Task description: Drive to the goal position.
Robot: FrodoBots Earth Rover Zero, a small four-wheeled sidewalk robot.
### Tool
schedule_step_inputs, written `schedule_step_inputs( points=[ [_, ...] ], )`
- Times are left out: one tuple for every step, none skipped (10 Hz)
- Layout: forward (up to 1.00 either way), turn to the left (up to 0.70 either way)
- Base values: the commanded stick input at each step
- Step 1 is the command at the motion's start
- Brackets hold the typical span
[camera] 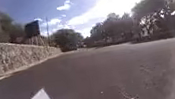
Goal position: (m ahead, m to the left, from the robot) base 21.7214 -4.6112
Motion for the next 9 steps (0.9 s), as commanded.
schedule_step_inputs(
  points=[
    [0.7, 0.0],
    [0.7, 0.0],
    [0.7, 0.0],
    [0.7, 0.0],
    [0.7, 0.0],
    [0.7, 0.0],
    [0.7, 0.0],
    [0.7, 0.0],
    [0.7, 0.0]
  ],
)
